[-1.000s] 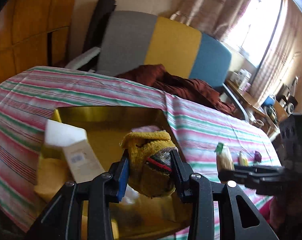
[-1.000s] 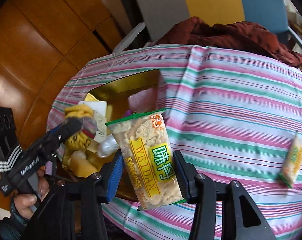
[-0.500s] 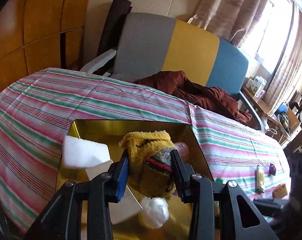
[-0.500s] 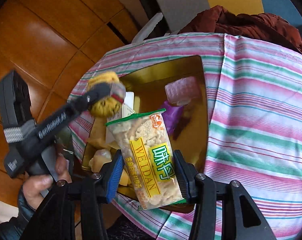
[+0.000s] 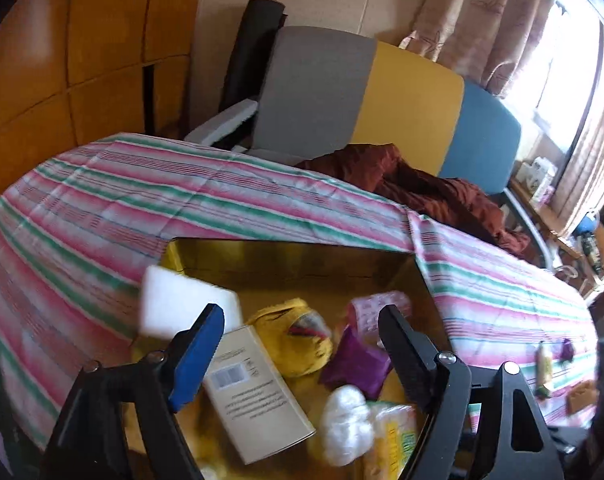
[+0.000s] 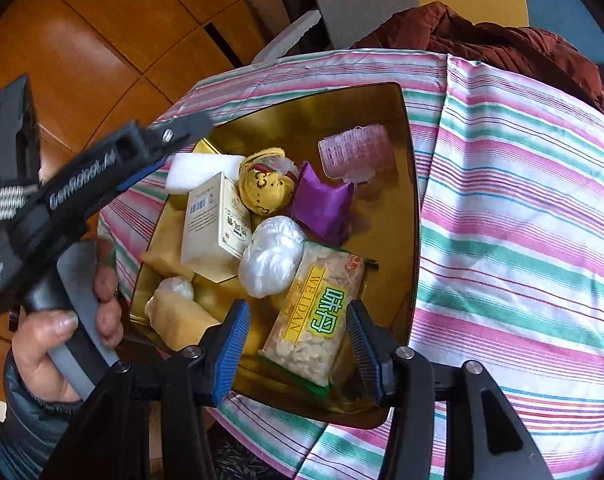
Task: Organize objects
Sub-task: 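Carry the knit pouch and cracker packet over the gold box and release, then move both tools back toward the sponge and remaining packet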
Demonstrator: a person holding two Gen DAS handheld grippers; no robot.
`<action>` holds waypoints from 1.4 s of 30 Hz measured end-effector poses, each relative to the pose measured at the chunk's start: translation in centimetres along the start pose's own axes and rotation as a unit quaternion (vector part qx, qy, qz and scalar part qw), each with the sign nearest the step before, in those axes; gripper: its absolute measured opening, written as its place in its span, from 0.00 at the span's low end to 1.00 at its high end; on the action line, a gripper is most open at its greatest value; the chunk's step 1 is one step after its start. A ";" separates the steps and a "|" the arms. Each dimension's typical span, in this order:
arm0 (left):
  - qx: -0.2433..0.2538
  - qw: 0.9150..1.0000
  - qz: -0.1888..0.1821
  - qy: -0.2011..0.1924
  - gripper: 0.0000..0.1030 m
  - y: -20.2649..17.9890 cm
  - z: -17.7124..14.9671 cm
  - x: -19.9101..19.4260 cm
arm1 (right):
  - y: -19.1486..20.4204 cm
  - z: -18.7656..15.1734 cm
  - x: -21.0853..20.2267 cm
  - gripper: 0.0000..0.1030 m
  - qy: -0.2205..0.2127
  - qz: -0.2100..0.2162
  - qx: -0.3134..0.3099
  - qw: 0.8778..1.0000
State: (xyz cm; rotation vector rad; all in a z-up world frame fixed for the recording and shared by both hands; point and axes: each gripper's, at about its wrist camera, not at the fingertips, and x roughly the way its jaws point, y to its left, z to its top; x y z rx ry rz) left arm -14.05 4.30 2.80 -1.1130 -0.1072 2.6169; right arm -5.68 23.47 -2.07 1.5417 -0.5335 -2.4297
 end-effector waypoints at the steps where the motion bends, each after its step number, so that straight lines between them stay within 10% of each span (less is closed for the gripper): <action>1: -0.001 1.000 0.006 -0.001 0.78 0.1 -0.4 -0.3 | -0.1 -0.1 0.0 0.50 -0.002 0.000 0.002 1.000; 30: 0.096 0.991 -0.096 -0.005 0.79 -10.3 -4.7 -4.9 | -10.6 -4.3 -9.0 0.51 -0.087 -0.098 0.119 0.984; 42: 0.148 0.978 -0.143 0.026 0.82 -15.9 -6.8 -4.4 | -23.7 -8.8 -21.4 0.51 -0.151 -0.240 0.260 0.923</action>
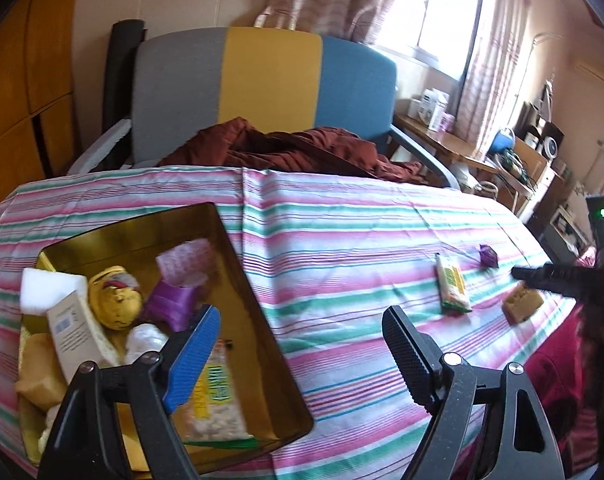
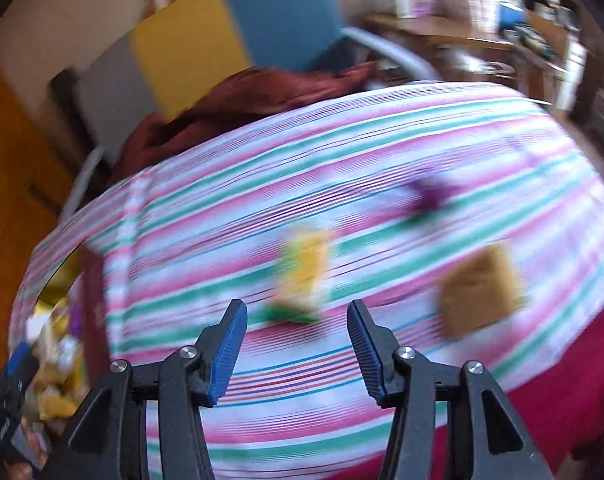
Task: Organize objects
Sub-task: 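Move both tools back toward the sponge and remaining packet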
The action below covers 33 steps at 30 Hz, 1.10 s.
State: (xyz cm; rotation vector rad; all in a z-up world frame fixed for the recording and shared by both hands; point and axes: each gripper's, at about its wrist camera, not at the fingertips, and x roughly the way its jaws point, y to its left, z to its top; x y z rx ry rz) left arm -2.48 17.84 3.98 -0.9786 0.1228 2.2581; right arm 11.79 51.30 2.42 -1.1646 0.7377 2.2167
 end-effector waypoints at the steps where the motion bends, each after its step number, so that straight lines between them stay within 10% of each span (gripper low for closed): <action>1: 0.003 1.000 -0.004 0.002 0.82 -0.3 -0.1 0.1 | -1.4 0.5 -0.4 0.51 -0.005 -0.012 0.013 1.000; 9: 0.033 0.999 -0.025 0.024 0.82 -3.0 -0.5 1.7 | -9.6 2.7 0.0 0.52 0.010 -0.054 0.109 0.992; 18: 0.047 0.997 -0.032 0.050 0.82 -4.3 -1.2 3.6 | -9.5 2.1 2.9 0.61 0.037 -0.072 0.105 0.991; 33: 0.067 0.993 -0.049 0.080 0.82 -6.9 -1.0 6.7 | -6.3 2.8 1.3 0.61 0.034 0.102 0.101 0.989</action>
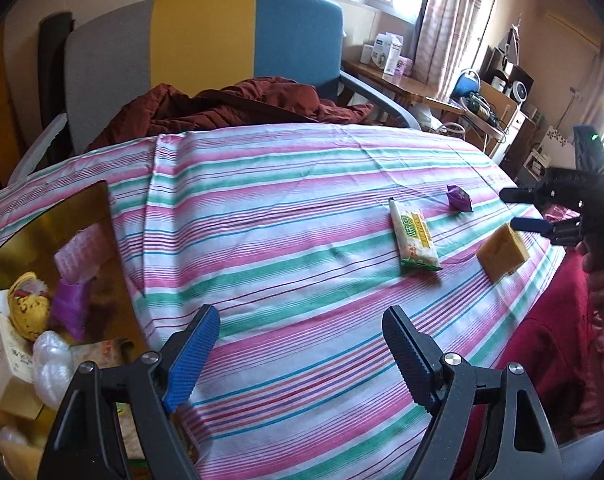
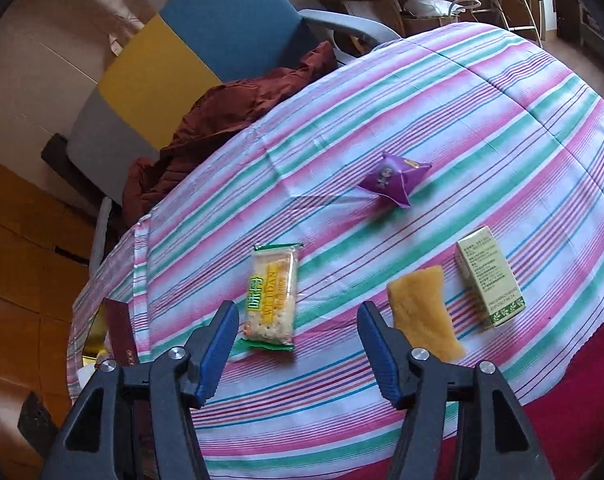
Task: Organize objects
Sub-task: 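Move both tools back toward the sponge and remaining packet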
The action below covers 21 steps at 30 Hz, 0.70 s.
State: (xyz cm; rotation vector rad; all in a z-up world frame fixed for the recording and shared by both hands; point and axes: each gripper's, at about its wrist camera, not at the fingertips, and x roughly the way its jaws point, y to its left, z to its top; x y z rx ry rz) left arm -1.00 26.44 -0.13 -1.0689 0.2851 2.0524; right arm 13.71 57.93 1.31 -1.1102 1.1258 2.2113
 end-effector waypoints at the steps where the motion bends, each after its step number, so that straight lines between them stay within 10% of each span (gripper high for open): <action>1: 0.003 1.000 -0.001 0.002 0.82 -0.2 0.1 0.3 | 0.0 0.1 -0.3 0.61 -0.005 -0.001 -0.001 1.000; 11: 0.026 0.999 -0.014 0.022 0.82 -2.8 1.7 3.8 | -3.0 1.6 -0.8 0.61 -0.012 -0.053 0.022 0.998; 16: 0.029 0.999 -0.020 0.027 0.82 -3.6 3.2 5.4 | -2.7 0.7 0.8 0.61 0.052 0.075 0.029 0.995; 21: 0.038 0.999 -0.023 0.031 0.82 -4.7 4.2 6.8 | -2.5 1.6 0.3 0.61 0.028 0.041 0.021 0.999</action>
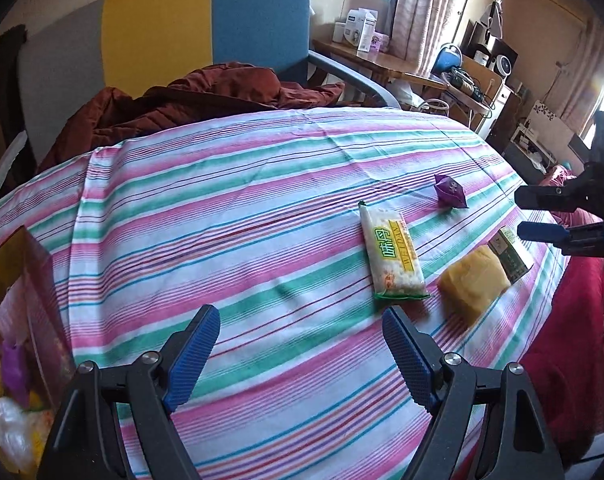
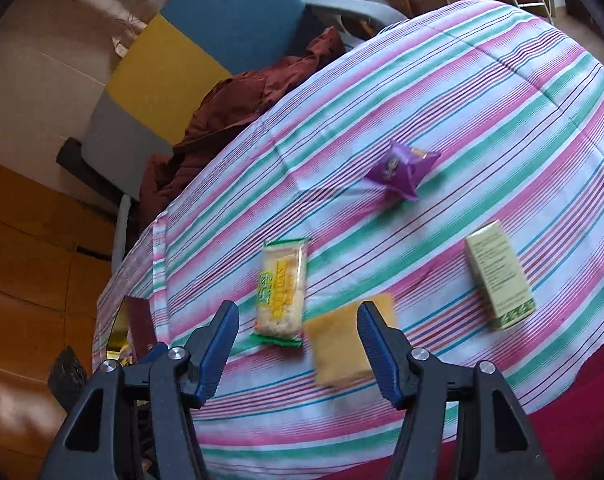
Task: Organize objects
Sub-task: 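Move both tools back toward the sponge and remaining packet, then grasp the WEIDAN cracker packet with the left tool while the right tool grasps the purple pouch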
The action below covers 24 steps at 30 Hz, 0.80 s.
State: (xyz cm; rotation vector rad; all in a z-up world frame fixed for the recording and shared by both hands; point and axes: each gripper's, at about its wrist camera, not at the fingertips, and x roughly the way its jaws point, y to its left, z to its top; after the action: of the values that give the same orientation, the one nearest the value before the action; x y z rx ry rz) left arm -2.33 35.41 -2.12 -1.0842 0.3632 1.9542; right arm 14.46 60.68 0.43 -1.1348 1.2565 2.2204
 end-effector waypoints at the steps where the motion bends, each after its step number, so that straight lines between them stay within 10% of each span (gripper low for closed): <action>1: 0.002 1.000 -0.002 0.000 0.82 -0.3 0.2 0.3 | -0.1 0.2 -0.1 0.61 -0.006 -0.009 0.000 1.000; 9: 0.029 0.999 -0.012 0.011 0.82 -3.0 2.1 3.3 | -1.6 2.4 1.1 0.61 -0.092 -0.097 -0.005 0.991; 24: 0.087 0.995 0.036 0.038 0.82 -8.4 4.8 10.1 | -3.7 2.8 0.6 0.61 -0.135 -0.048 0.046 0.989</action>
State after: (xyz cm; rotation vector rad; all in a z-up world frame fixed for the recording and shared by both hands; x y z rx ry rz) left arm -0.99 48.76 -6.25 -1.0477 0.6094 1.9074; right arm 15.05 64.99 -1.33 -0.8101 1.1527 2.1342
